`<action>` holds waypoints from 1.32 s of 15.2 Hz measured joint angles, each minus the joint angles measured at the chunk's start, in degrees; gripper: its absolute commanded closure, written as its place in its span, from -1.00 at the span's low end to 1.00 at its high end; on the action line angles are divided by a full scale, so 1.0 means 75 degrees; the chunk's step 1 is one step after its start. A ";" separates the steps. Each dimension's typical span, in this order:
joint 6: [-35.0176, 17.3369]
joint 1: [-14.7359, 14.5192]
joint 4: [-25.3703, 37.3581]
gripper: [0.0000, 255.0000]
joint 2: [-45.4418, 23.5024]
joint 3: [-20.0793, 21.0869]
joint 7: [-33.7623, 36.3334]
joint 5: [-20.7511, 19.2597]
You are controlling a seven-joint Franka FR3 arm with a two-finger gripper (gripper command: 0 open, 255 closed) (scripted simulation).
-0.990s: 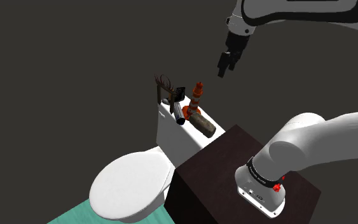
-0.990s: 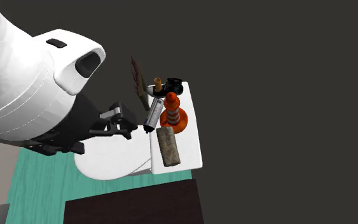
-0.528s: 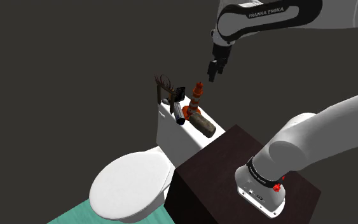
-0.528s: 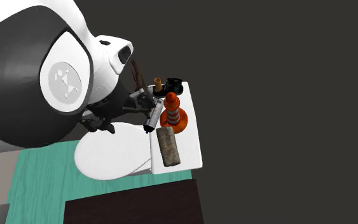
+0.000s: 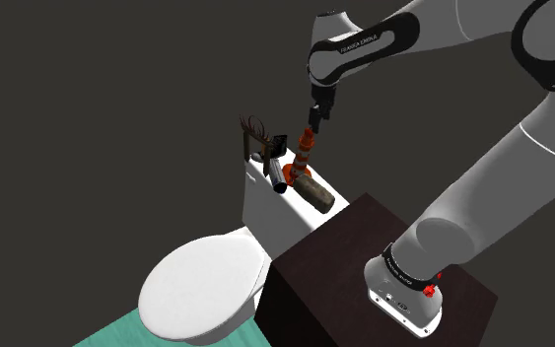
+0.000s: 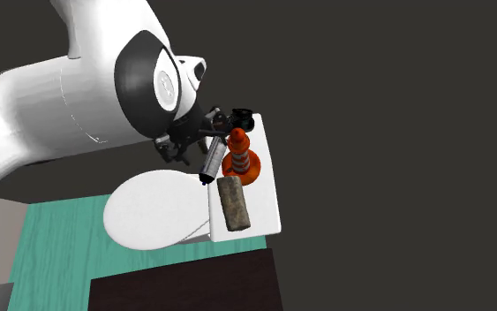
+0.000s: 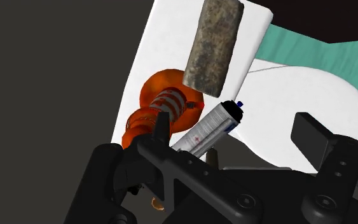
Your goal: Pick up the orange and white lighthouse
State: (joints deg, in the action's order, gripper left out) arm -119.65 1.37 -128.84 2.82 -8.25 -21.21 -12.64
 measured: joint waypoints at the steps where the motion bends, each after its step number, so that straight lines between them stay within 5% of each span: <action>1: -0.0076 0.0012 0.0106 -1.00 -0.0217 -0.0013 -0.0061 -0.0069; 13: -0.0875 0.0203 0.2787 -1.00 -0.3985 -0.0150 -0.0735 -0.0713; 20: -0.1194 0.0241 0.3208 -1.00 -0.4772 -0.0163 -0.0725 -0.0805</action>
State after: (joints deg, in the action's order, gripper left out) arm -128.60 3.17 -104.78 -32.97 -9.47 -26.65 -18.68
